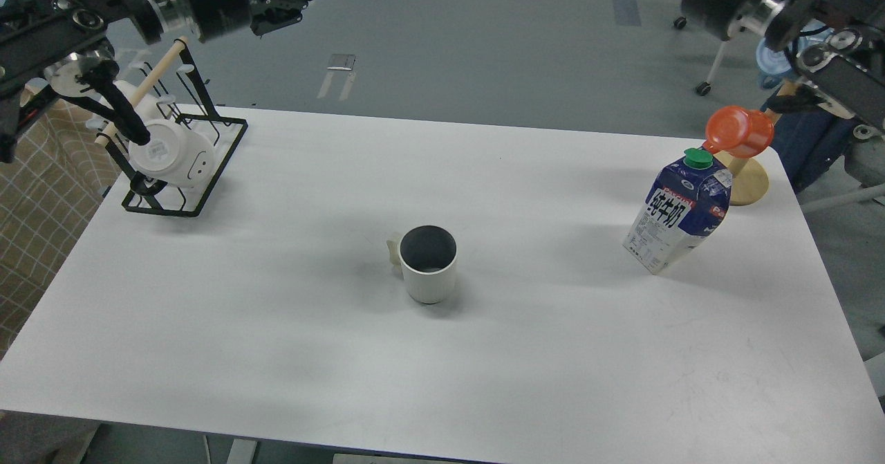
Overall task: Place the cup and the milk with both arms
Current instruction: 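Reach the right gripper to the milk carton and grasp it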
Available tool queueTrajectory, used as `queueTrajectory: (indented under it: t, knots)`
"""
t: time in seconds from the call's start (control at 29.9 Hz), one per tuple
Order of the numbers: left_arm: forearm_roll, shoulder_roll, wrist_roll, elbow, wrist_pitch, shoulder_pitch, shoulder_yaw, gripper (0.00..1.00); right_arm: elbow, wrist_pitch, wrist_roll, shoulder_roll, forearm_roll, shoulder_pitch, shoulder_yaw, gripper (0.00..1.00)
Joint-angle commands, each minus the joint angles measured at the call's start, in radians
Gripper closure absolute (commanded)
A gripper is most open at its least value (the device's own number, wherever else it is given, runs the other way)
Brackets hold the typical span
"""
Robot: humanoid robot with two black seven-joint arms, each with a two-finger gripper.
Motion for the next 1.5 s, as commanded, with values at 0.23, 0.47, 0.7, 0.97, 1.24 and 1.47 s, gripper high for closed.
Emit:
queueTrajectory:
  t: [0.23, 0.47, 0.7, 0.97, 1.24, 1.47]
  knots:
    - [-0.126, -0.095, 0.0, 0.146, 0.0, 0.125, -0.238, 0.07, 0.367, -0.38, 0.0, -0.444, -0.489, -0.245, -0.025, 0.0]
    - [-0.128, -0.123, 0.0, 0.149, 0.0, 0.148, -0.249, 0.07, 0.418, -0.615, 0.0, -0.552, -0.582, -0.489, -0.027, 0.0]
    - [-0.126, -0.149, 0.0, 0.149, 0.0, 0.148, -0.247, 0.07, 0.41, -0.615, 0.0, -0.536, -0.639, -0.635, -0.021, 0.0]
    - [-0.126, -0.171, 0.0, 0.148, 0.0, 0.148, -0.249, 0.07, 0.361, -0.615, 0.0, -0.457, -0.668, -0.666, -0.01, 0.01]
    - [-0.126, -0.174, 0.0, 0.146, 0.0, 0.148, -0.249, 0.07, 0.237, -0.615, 0.0, -0.308, -0.711, -0.658, -0.008, 0.1]
    - [-0.125, -0.174, 0.0, 0.146, 0.0, 0.154, -0.247, 0.07, 0.226, -0.615, 0.0, -0.266, -0.711, -0.655, -0.01, 0.6]
